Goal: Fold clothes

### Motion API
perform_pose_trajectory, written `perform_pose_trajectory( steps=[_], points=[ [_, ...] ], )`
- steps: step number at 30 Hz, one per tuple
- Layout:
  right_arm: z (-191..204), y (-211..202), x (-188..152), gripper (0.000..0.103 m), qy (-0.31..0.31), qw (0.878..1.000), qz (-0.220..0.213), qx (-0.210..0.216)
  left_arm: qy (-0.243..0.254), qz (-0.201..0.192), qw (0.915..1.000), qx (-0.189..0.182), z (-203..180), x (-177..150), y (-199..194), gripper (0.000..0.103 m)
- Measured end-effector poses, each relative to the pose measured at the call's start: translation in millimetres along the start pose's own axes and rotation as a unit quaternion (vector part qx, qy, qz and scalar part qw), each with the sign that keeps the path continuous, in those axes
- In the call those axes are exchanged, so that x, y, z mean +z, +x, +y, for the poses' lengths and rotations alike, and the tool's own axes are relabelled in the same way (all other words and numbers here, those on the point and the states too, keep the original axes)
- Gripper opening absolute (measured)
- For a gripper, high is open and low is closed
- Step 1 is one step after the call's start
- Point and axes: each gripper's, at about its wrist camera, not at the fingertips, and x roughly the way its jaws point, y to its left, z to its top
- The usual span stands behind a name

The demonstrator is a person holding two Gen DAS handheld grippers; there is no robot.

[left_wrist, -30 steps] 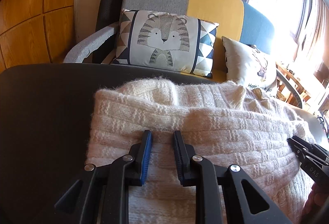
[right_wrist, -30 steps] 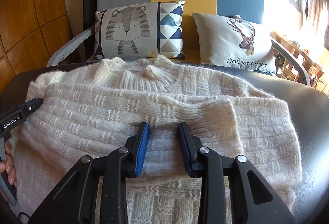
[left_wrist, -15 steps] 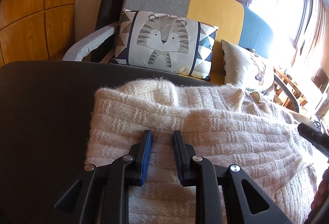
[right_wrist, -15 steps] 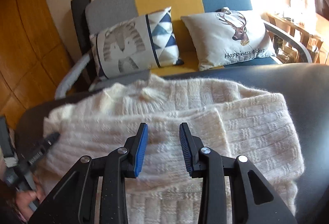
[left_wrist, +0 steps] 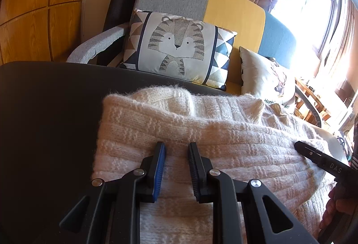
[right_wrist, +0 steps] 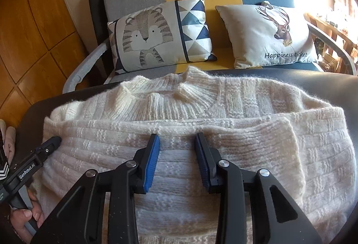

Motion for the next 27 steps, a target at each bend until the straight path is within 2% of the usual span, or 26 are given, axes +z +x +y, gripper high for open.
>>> perform_pose_trajectory(
  steps=[3, 6, 8, 10, 14, 18, 23, 26, 27],
  points=[
    [3, -13, 5, 0.035, 0.001, 1.000, 0.002, -0.012, 0.000, 0.000, 1.0000, 0.000, 0, 0, 0, 0.021],
    [9, -44, 0, 0.038, -0.014, 0.999, -0.035, 0.009, 0.002, 0.000, 1.0000, 0.003, -1, 0, 0, 0.021],
    [13, -44, -8, 0.038, -0.054, 0.998, -0.017, -0.031, 0.003, 0.001, 1.0000, 0.003, -1, 0, 0, 0.021],
    [-1, -38, -16, 0.038, -0.055, 0.997, 0.003, -0.062, 0.000, 0.002, 1.0000, 0.000, 0, 1, 0, 0.021],
    [-40, -36, -22, 0.038, 0.015, 1.000, -0.003, -0.012, -0.002, 0.004, 1.0000, -0.003, 1, 1, 0, 0.021],
    [-29, -35, -22, 0.038, -0.013, 0.999, 0.000, -0.040, -0.007, 0.006, 0.9999, -0.007, 3, 1, -3, 0.021],
    [-29, -43, -28, 0.041, -0.008, 1.000, 0.006, -0.028, -0.017, 0.014, 0.9997, -0.013, 7, -4, -12, 0.021],
    [-25, -48, -14, 0.041, -0.028, 0.999, 0.035, -0.028, 0.018, 0.034, 0.9992, 0.014, -9, 5, -16, 0.021],
    [-23, -54, -8, 0.041, -0.027, 0.999, 0.023, -0.021, 0.027, 0.031, 0.9991, 0.012, -14, 9, -19, 0.021]
  ],
)
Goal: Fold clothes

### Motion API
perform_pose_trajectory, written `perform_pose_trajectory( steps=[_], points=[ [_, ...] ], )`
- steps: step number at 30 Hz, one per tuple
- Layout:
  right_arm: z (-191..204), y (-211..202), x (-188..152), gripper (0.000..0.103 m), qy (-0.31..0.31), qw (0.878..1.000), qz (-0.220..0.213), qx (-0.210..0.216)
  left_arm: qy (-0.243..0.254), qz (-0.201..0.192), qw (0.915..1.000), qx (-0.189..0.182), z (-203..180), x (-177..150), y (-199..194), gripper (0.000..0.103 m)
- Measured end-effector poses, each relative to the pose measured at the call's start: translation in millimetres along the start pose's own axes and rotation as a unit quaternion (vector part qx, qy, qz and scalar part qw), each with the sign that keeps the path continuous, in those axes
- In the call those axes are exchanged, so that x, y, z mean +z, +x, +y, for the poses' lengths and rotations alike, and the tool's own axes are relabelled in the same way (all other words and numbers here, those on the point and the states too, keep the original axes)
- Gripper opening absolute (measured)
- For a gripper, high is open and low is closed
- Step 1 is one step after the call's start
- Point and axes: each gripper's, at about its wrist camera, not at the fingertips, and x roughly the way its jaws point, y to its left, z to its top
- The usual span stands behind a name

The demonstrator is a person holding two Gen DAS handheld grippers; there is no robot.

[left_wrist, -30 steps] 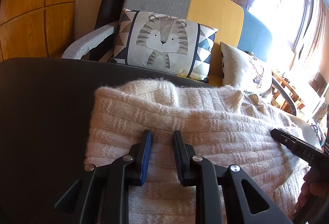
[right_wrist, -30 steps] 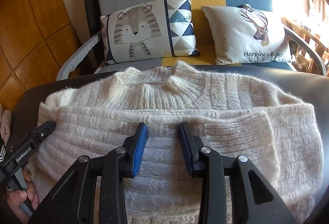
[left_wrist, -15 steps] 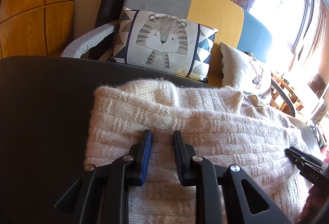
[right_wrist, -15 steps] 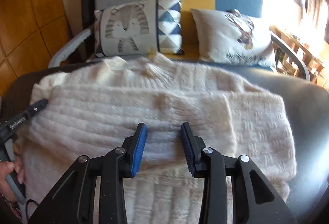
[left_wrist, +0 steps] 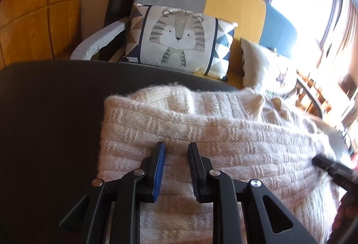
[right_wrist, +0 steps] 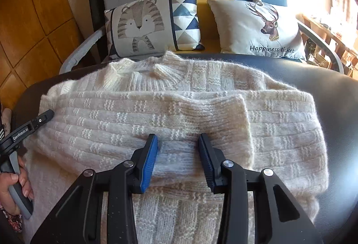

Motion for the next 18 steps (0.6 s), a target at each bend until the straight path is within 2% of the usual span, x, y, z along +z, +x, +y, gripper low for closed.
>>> perform_pose_trajectory(
  steps=[2, 4, 5, 6, 7, 10, 13, 16, 18],
  points=[
    [4, -10, 12, 0.041, 0.003, 0.999, -0.032, 0.009, 0.007, -0.025, 0.9995, -0.019, -10, 13, -5, 0.021],
    [8, -2, 29, 0.039, 0.010, 1.000, -0.030, 0.004, 0.017, -0.038, 0.9989, -0.023, -25, 31, -1, 0.021],
    [7, 7, 37, 0.025, 0.015, 1.000, -0.021, 0.001, 0.027, -0.030, 0.9989, -0.021, -35, 41, 7, 0.021],
    [7, 15, 45, 0.018, 0.021, 1.000, -0.013, -0.001, 0.040, -0.018, 0.9988, -0.020, -44, 51, 18, 0.022],
    [6, 25, 51, 0.016, 0.026, 1.000, 0.001, -0.008, 0.051, -0.003, 0.9985, -0.018, -52, 59, 29, 0.022],
    [1, 50, 63, 0.015, 0.033, 0.999, 0.025, -0.029, 0.063, 0.060, 0.9961, -0.019, -64, 72, 68, 0.022],
    [4, 66, 70, 0.015, 0.029, 0.999, 0.033, -0.002, 0.069, 0.096, 0.9926, -0.027, -73, 77, 95, 0.022],
    [16, 87, 80, 0.015, 0.000, 0.999, 0.051, -0.003, 0.102, 0.067, 0.9923, -0.017, -82, 78, 104, 0.024],
    [16, 98, 85, 0.015, -0.001, 0.998, 0.056, -0.010, 0.112, 0.056, 0.9918, -0.027, -80, 75, 107, 0.026]
  ],
)
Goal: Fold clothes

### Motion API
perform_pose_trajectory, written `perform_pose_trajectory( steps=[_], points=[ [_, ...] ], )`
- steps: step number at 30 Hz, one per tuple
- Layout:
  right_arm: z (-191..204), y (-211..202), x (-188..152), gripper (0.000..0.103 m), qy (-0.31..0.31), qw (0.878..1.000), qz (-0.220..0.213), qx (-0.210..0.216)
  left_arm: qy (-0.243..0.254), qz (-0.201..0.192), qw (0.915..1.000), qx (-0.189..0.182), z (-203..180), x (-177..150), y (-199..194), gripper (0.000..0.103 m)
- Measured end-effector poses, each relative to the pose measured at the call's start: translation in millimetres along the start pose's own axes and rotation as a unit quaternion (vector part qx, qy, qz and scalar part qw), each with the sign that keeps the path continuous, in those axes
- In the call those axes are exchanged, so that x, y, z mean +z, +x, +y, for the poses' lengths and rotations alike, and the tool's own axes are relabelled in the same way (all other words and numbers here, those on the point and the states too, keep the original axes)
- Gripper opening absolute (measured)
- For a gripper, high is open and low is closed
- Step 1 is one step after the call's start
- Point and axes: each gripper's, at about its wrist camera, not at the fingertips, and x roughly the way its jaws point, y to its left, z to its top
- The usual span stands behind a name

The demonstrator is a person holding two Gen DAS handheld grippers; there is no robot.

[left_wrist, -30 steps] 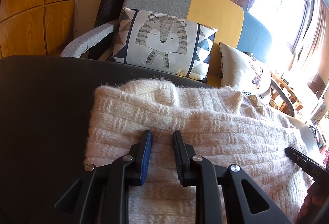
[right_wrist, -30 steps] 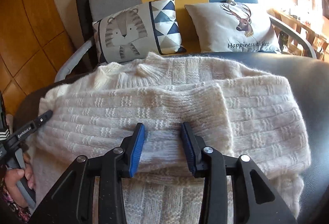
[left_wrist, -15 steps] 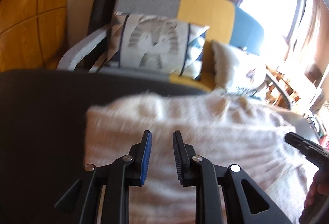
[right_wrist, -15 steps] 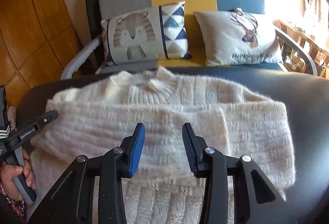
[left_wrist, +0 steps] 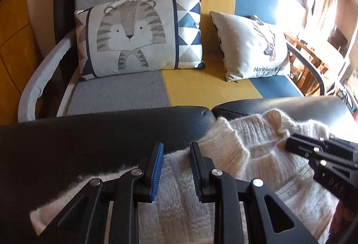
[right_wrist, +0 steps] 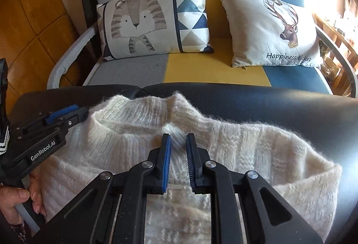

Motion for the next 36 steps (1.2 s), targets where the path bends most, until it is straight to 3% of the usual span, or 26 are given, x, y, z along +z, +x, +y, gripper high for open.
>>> perform_pose_trajectory(
  steps=[3, 7, 13, 15, 17, 19, 23, 26, 29, 36],
  points=[
    [-9, 8, 3, 0.012, 0.026, 0.999, -0.014, -0.012, -0.026, -0.018, 0.9993, -0.018, 13, -7, -1, 0.029],
    [-15, 9, -4, 0.012, 0.050, 0.997, -0.054, -0.019, -0.053, -0.032, 0.9980, -0.012, 22, -11, -5, 0.028],
    [-5, 2, 4, 0.015, 0.012, 0.999, -0.034, -0.024, -0.069, -0.045, 0.9966, -0.012, 28, -13, -8, 0.028],
    [13, -19, 0, 0.015, -0.020, 0.997, -0.076, 0.012, -0.098, -0.060, 0.9934, 0.005, 38, -18, -13, 0.028],
    [40, -34, -1, 0.015, -0.061, 0.993, -0.082, 0.059, -0.144, -0.068, 0.9872, -0.002, 56, -22, -16, 0.028],
    [71, -34, -2, 0.015, -0.111, 0.989, -0.055, 0.080, -0.180, -0.073, 0.9806, -0.025, 71, -26, -16, 0.026],
    [105, -4, -4, 0.010, -0.155, 0.985, 0.007, 0.077, -0.192, -0.080, 0.9775, -0.037, 76, -29, -18, 0.026],
    [99, 21, 2, 0.011, -0.118, 0.990, 0.035, 0.071, -0.195, -0.085, 0.9764, -0.037, 77, -30, -19, 0.026],
    [85, 34, 18, 0.011, -0.055, 0.994, 0.033, 0.083, -0.197, -0.092, 0.9755, -0.036, 77, -30, -20, 0.026],
    [74, 47, 18, 0.011, -0.012, 0.996, 0.002, 0.084, -0.195, -0.097, 0.9755, -0.033, 77, -29, -19, 0.026]
  ],
)
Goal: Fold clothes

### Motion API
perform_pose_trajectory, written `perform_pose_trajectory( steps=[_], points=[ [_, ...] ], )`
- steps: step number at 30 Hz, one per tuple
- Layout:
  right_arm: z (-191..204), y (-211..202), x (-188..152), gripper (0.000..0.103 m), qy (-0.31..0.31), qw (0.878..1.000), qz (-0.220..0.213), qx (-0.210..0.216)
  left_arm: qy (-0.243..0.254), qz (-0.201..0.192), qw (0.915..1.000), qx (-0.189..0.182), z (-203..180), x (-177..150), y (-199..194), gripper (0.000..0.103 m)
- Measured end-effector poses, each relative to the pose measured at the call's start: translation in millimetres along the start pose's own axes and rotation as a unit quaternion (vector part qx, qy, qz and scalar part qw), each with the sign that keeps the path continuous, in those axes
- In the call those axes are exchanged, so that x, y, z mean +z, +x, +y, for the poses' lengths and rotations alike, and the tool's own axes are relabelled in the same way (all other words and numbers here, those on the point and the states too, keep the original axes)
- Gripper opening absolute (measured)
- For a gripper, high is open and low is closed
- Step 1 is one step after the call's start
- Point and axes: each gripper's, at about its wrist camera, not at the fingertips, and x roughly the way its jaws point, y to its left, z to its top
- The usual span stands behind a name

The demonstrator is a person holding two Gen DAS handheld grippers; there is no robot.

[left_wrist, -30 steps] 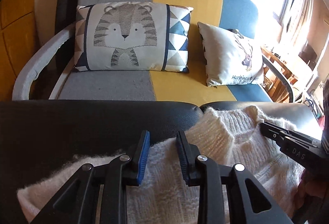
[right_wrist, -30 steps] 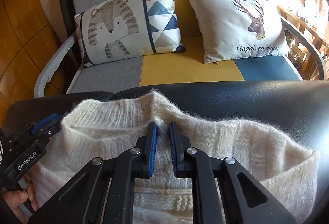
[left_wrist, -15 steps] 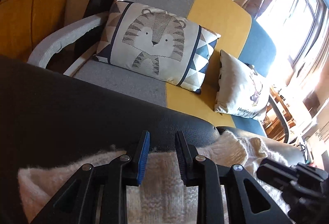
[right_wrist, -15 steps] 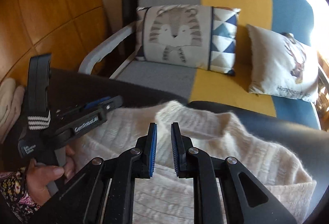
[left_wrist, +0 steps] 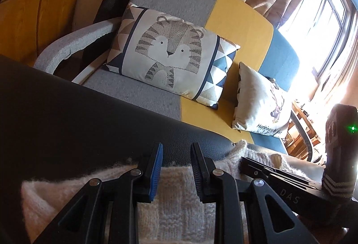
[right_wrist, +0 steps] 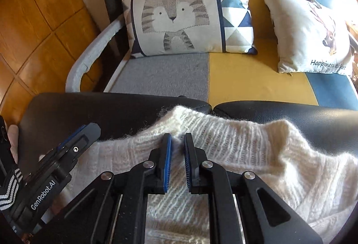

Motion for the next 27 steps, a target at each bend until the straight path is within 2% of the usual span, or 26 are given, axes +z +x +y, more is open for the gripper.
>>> perform_pose_trajectory(
  steps=[3, 6, 8, 9, 12, 15, 17, 21, 27],
  points=[
    [-4, -7, 4, 0.014, 0.006, 1.000, 0.003, 0.009, -0.001, 0.000, 1.0000, -0.001, 0, 0, -1, 0.026],
    [-13, -44, 4, 0.014, 0.014, 0.998, -0.054, 0.027, 0.001, -0.007, 1.0000, 0.000, 0, -1, -4, 0.026],
    [-25, -73, -2, 0.014, 0.004, 0.996, -0.093, -0.010, 0.011, -0.028, 0.9996, -0.005, -4, -3, -11, 0.026],
    [-33, -83, -5, 0.014, 0.002, 0.995, -0.099, -0.030, 0.018, -0.041, 0.9989, -0.008, -7, -5, -16, 0.026],
    [-57, -89, -16, 0.014, -0.004, 0.994, -0.073, -0.078, 0.043, -0.066, 0.9968, -0.014, -16, -7, -25, 0.026],
    [-71, -82, -21, 0.014, -0.001, 0.997, -0.044, -0.061, 0.047, -0.059, 0.9971, -0.011, -18, -6, -22, 0.026],
    [-69, -71, -20, 0.014, -0.008, 0.997, -0.024, -0.067, 0.040, -0.055, 0.9976, -0.013, -15, -4, -21, 0.026],
    [-66, -54, -15, 0.012, -0.015, 0.995, -0.022, -0.093, 0.030, -0.048, 0.9983, -0.015, -11, -4, -18, 0.026],
    [-70, -49, -21, 0.011, -0.003, 0.994, -0.047, -0.103, 0.029, -0.047, 0.9983, -0.016, -11, -5, -18, 0.026]
  ],
)
